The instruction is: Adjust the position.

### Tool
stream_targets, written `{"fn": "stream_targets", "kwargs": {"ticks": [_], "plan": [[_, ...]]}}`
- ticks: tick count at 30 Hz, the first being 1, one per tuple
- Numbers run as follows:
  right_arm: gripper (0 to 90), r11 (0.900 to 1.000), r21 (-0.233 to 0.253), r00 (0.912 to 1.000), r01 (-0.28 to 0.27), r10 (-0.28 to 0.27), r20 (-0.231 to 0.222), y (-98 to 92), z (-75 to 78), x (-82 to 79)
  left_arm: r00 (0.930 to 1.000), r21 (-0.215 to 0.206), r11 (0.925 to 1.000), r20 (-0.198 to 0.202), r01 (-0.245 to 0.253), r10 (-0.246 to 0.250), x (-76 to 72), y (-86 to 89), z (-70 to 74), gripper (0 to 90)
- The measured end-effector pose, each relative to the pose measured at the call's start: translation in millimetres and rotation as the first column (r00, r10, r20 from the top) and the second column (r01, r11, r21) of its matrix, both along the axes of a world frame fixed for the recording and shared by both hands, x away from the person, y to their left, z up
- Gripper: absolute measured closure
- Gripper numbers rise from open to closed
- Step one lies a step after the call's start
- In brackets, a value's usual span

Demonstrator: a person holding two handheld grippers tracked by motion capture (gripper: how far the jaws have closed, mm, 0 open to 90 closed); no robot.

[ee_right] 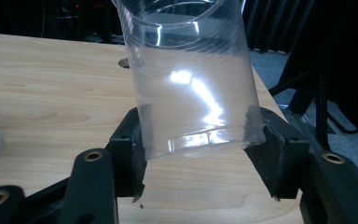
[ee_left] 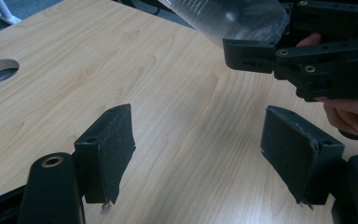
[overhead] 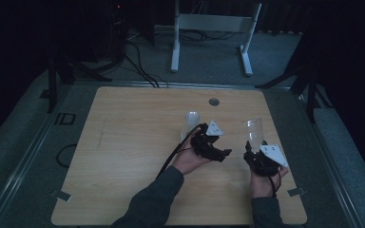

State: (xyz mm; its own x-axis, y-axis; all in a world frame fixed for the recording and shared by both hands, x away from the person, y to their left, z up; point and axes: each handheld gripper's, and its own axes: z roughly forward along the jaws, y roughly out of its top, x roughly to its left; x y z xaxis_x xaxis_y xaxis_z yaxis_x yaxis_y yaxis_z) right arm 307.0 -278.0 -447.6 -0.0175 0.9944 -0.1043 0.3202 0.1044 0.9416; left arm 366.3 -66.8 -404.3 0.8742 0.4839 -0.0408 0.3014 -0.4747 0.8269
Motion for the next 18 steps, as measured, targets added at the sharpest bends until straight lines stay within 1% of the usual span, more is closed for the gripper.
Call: {"fn": "stream_targets", "kwargs": {"ticks": [6, 9, 13, 14, 17, 18], "plan": [[42.0, 1.0, 0.002, 0.9999, 0.006, -0.006, 0.014, -0.2, 1.2, -1.3, 1.0, -0.002, 1.0, 0.003, 0.005, -0.005, 2.4, -3.9, 5.5, 25.3], [42.0, 1.0, 0.001, 0.9998, 0.008, -0.008, 0.021, -0.5, 2.0, -2.5, 1.0, -0.012, 0.9999, 0.003, 0.001, -0.001, 3.8, -5.7, 8.7, 25.3], [42.1, 1.0, 0.003, 0.9996, 0.008, -0.008, 0.028, -0.3, 2.6, -3.2, 0.9999, -0.033, 0.9994, -0.015, -0.004, 0.003, 7.7, -7.0, 11.0, 25.3], [42.1, 1.0, 0.003, 0.9996, 0.008, -0.008, 0.028, -0.3, 2.6, -3.2, 0.9999, -0.033, 0.9994, -0.015, -0.004, 0.003, 7.7, -7.0, 11.0, 25.3], [42.0, 1.0, 0.006, 0.9993, 0.008, -0.008, 0.036, 0.4, 2.7, -4.2, 0.9995, -0.054, 0.9985, -0.032, -0.004, 0.002, 10.3, -9.4, 12.4, 25.3], [42.0, 1.0, 0.007, 0.9993, 0.008, -0.008, 0.037, 0.6, 2.8, -4.5, 0.9994, -0.054, 0.9985, -0.035, -0.001, -0.001, 11.3, -9.9, 13.0, 25.3]]}}
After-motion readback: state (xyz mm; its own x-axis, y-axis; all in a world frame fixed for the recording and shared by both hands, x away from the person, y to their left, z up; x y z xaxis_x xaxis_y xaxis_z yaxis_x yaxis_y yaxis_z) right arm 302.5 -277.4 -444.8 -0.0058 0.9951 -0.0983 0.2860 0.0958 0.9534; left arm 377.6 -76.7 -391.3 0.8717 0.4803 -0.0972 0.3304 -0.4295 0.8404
